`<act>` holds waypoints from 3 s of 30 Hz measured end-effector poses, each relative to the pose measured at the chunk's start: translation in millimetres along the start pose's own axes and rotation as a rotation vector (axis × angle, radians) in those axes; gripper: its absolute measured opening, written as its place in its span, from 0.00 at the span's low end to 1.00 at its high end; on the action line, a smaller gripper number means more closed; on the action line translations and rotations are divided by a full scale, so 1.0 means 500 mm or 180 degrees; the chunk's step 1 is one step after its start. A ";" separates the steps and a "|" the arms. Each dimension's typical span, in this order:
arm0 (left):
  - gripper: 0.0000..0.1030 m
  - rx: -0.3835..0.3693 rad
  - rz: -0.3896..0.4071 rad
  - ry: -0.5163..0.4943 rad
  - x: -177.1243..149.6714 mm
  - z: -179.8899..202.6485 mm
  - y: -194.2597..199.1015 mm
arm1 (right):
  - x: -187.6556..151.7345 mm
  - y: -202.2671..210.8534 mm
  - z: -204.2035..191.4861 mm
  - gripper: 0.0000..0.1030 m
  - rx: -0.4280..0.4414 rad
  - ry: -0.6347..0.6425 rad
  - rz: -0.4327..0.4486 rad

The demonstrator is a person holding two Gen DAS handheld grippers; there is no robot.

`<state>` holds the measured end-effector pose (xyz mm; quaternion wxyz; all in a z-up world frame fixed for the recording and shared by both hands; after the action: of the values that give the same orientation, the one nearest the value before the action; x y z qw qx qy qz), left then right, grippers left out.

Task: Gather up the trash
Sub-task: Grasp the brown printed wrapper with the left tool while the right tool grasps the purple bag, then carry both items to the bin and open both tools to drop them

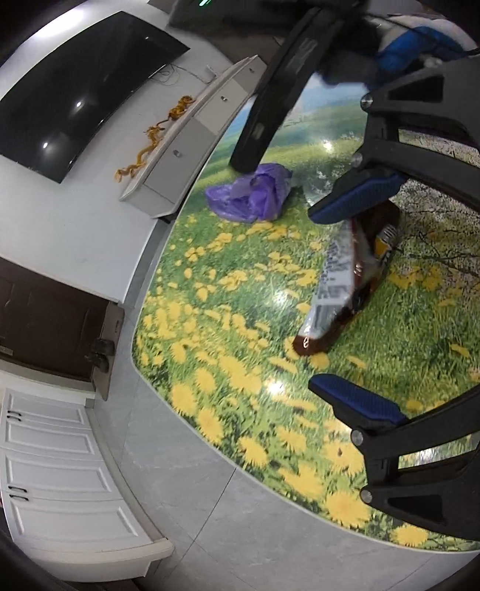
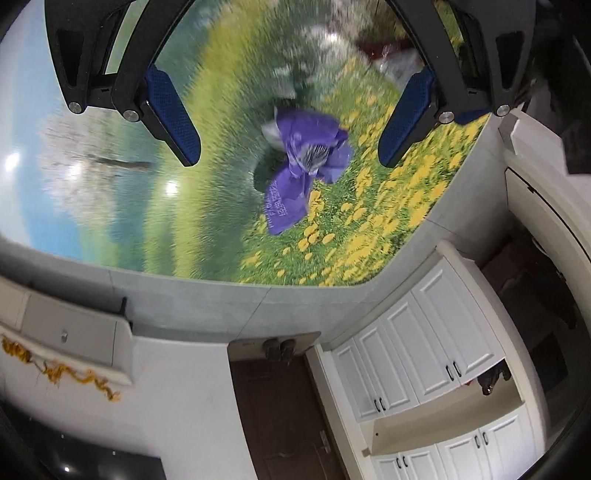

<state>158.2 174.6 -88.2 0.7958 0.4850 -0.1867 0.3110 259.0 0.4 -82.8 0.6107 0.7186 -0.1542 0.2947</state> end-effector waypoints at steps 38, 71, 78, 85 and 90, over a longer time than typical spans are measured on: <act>0.16 -0.0576 0.0082 -0.0920 -0.190 0.287 0.184 | -0.318 0.442 0.224 0.46 -0.0162 -0.0322 0.0483; 0.18 -0.1554 -0.1295 -0.2613 -0.494 1.004 -0.099 | -0.656 0.584 0.856 0.48 -0.1500 -0.2045 0.0419; 0.19 -0.1629 -0.1679 -0.2723 -0.564 1.073 -0.213 | -0.710 0.483 0.927 0.52 -0.1477 -0.2223 0.0032; 0.49 -0.1666 -0.1833 -0.2629 -0.588 1.095 -0.275 | -0.743 0.439 0.967 0.62 -0.1562 -0.2277 -0.0203; 0.50 -0.1666 -0.1829 -0.2583 -0.586 1.094 -0.280 | -0.763 0.455 0.973 0.65 -0.1618 -0.2357 -0.0194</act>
<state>39.7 -450.2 -103.8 0.8067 0.3834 -0.4092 -0.1865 -55.8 -570.5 -176.6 0.6799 0.6070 -0.4086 -0.0477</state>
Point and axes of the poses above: each gripper's, at about its wrist camera, not at the fingertips, and y roughly against the way its jaws point, z to its right, x to its top, the point moved 3 cm from there along -y, roughly the way its jaws point, and after that the axes turned 13 degrees about -x, right-handed, at the moved point
